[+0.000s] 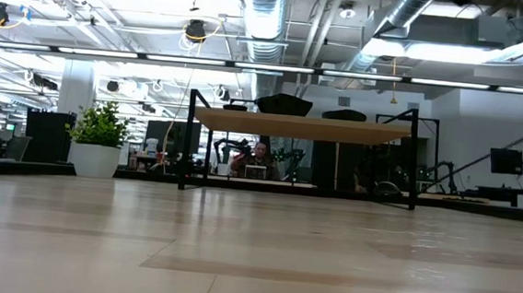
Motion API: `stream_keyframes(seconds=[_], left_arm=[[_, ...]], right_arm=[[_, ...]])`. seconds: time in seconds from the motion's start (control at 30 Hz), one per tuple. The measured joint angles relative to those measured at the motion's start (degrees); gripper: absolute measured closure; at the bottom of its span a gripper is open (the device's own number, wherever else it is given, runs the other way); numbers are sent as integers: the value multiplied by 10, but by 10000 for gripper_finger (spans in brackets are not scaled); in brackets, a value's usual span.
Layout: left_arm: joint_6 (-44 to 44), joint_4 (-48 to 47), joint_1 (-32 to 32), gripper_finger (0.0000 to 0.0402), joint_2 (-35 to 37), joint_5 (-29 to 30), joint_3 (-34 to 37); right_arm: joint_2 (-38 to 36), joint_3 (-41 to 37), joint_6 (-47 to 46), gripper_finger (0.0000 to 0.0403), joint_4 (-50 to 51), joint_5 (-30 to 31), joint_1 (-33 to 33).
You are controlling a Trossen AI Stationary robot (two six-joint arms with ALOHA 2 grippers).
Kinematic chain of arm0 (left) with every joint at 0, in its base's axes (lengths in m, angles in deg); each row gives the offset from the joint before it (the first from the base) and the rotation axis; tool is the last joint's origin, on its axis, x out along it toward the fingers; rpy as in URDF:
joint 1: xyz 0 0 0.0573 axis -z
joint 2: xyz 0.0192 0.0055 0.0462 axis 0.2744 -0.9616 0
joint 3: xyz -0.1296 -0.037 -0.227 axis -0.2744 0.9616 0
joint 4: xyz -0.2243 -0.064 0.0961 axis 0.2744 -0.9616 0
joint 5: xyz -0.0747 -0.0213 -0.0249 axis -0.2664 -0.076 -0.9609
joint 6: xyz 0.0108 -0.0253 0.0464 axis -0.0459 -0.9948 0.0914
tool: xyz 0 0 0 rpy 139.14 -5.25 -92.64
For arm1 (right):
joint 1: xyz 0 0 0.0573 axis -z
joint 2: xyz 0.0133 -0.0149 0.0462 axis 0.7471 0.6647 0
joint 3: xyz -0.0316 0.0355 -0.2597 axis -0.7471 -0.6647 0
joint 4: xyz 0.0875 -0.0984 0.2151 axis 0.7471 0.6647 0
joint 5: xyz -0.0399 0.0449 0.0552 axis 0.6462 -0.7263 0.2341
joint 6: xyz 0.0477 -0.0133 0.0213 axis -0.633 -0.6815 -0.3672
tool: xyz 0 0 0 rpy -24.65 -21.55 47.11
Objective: Pick & Place Mini shaped plates
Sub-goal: Return to Home Position
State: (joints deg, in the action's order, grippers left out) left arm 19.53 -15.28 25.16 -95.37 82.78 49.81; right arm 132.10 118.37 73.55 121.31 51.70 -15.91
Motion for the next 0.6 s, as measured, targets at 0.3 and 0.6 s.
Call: stream_keyframes(seconds=[0.3,0.6], left_arm=[[-14,53,0,201,70,1,88],[-17,83,0,202,195,-2,188]], right_arm=[[-256,-331,-156,382,-220,29,-91],[-438,-593,-222,392,-426,46,-150]])
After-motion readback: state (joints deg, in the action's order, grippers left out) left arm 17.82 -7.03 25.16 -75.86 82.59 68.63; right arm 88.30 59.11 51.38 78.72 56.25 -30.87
